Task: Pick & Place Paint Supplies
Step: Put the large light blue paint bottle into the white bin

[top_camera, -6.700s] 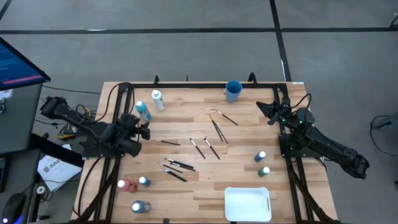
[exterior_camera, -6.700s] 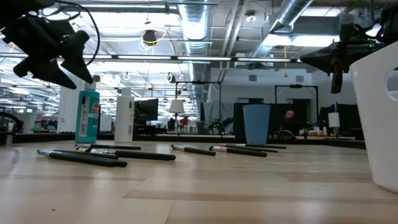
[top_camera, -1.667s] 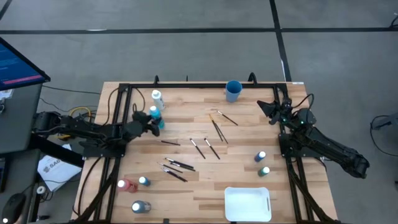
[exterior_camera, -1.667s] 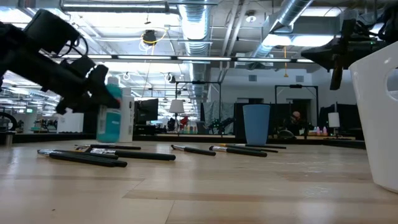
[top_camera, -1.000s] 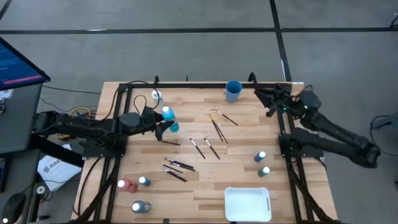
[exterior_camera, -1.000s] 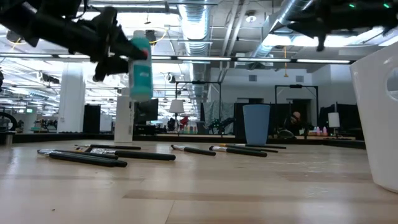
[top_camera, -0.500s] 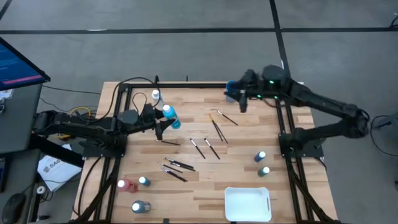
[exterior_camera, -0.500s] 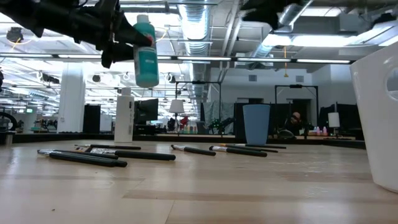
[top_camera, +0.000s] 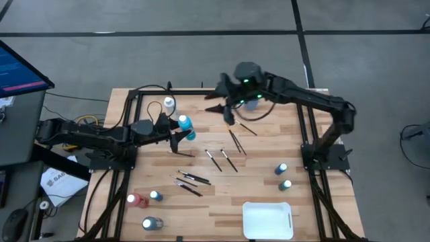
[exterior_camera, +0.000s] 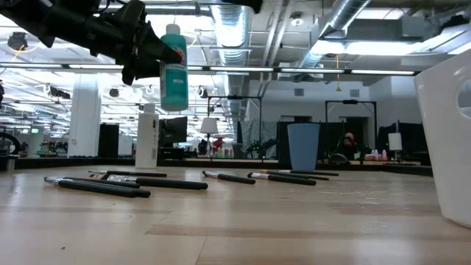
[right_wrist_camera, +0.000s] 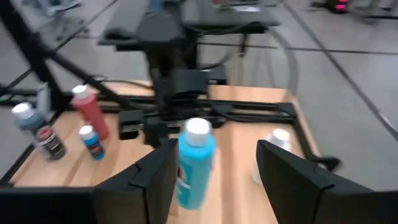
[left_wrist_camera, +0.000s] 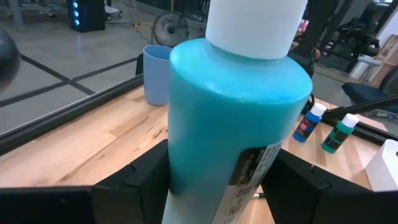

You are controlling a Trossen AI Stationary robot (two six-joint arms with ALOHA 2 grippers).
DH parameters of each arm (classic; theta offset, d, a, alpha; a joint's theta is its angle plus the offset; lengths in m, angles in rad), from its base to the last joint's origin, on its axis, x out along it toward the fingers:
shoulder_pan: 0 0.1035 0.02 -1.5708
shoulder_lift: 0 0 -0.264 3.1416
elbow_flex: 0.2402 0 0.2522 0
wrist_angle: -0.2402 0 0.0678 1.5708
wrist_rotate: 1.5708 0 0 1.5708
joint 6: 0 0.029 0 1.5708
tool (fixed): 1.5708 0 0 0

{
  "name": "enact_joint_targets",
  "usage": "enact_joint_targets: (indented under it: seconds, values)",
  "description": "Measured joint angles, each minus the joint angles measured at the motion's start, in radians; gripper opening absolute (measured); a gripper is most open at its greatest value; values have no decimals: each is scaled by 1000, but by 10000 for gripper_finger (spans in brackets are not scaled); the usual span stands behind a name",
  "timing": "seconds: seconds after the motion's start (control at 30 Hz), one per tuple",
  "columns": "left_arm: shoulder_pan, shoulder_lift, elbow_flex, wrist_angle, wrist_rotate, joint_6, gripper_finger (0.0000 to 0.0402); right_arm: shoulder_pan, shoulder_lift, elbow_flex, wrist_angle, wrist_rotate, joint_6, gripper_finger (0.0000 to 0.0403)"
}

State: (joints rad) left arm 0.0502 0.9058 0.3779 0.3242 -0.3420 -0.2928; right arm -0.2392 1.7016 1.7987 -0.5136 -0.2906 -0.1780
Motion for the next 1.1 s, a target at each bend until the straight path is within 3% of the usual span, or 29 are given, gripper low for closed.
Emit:
enact_joint_targets:
  seconds: [0.47,0.9,1.1]
  values:
    - [0,-2,0,-1,0,1,205,45,237,167,4,-80,-42,219]
    - [0,-2,0,-1,40,34,205,26,267,170,78,-110,-65,220]
    - [0,-2,0,-1,61,53,205,22,267,167,70,-173,-61,220]
